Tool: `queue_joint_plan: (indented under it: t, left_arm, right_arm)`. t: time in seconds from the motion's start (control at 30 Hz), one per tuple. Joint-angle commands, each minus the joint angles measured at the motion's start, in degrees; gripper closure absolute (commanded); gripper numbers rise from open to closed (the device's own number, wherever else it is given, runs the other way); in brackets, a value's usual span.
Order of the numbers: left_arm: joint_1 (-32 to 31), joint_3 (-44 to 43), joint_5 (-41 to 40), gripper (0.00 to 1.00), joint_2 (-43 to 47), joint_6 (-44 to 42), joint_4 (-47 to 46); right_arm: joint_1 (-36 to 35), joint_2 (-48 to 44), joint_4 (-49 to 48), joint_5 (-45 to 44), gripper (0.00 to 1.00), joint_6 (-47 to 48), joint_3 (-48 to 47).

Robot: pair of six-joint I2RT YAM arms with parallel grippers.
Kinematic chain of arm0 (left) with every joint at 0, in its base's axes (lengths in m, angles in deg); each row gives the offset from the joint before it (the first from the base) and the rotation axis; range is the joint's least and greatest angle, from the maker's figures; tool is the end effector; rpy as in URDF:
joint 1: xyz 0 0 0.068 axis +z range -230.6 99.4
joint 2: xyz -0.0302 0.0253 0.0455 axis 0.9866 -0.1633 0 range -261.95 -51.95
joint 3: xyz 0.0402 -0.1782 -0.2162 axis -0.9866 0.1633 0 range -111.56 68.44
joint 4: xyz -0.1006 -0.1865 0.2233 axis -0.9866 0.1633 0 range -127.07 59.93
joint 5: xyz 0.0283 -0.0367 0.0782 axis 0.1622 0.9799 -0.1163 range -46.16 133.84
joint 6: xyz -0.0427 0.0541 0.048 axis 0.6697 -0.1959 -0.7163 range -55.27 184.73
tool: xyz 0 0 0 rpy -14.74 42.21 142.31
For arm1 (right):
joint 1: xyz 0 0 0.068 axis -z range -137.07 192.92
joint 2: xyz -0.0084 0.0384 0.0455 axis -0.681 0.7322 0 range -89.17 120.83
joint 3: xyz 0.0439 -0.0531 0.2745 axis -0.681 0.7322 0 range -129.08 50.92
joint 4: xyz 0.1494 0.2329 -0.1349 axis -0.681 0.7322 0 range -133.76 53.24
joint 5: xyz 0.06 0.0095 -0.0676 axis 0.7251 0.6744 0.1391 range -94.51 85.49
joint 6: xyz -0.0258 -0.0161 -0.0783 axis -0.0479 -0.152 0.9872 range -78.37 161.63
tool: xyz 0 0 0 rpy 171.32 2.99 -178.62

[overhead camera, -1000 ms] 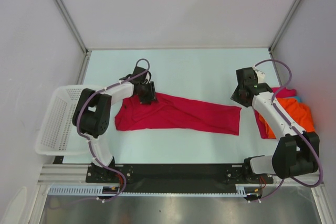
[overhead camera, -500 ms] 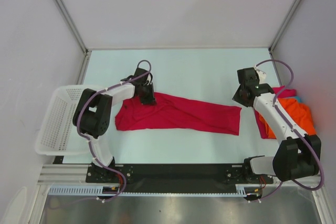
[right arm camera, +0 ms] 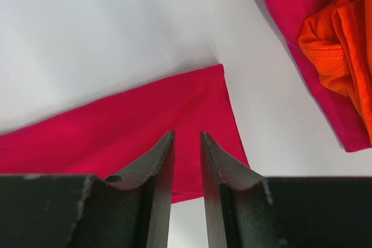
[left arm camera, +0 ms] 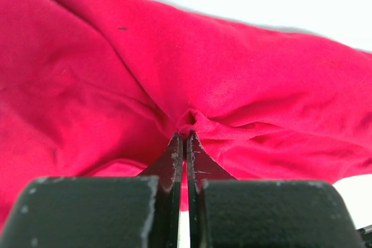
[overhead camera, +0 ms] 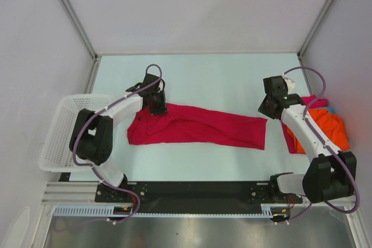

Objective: Fold and stack the t-shirts
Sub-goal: Fold the other side of the tshirt into a rectangle

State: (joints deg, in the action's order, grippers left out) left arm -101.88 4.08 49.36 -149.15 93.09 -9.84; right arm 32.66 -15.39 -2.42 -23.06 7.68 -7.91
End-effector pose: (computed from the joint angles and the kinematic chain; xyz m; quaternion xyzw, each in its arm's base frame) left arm 0.3771 -0.1544 0.1492 -0.0472 0.9639 -0.1504 0.2146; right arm 0.3216 0.0344 0.2397 0.2396 0.9148 -0.0351 0.3232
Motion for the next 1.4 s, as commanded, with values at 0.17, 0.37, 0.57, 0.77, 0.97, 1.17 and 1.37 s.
queue_joint_plan:
  t: [0.17, 0.37, 0.57, 0.77, 0.97, 1.17, 1.37]
  left_arm:
    - [-0.43, 4.68, -2.8, 1.0, 8.08, -1.03, 1.61]
    - [-0.34, 7.4, -3.67, 1.0, 12.3, -1.2, 1.96]
    - [-0.43, 7.5, -3.5, 1.0, 11.69, -1.2, 2.31]
    - [-0.52, 4.86, -4.02, 1.0, 11.08, -2.08, 3.01]
    - [-0.52, 1.08, -4.29, 0.99, 9.14, -2.96, 4.5]
    - [-0.43, -2.17, -4.38, 0.98, 7.74, -3.84, 5.21]
    - [-0.52, -2.18, -4.2, 0.97, 6.33, -3.93, 5.12]
  right_arm:
    - [0.15, -2.15, -0.56, 0.53, 0.71, 1.26, 0.2]
    - [0.15, -2.23, -0.65, 0.97, 0.72, 1.52, 0.38]
    - [-0.11, -1.71, -1.26, 1.76, 0.72, 1.26, 0.65]
    - [-0.11, -2.23, -1.18, 1.5, 0.72, 1.35, 0.91]
    - [0.07, -2.5, -1.26, 1.41, 0.72, 1.61, 0.91]
    - [0.59, -2.5, -1.26, 1.49, 0.72, 1.87, 1.17]
    - [1.21, -2.67, -1.44, 1.58, 0.72, 2.14, 1.35]
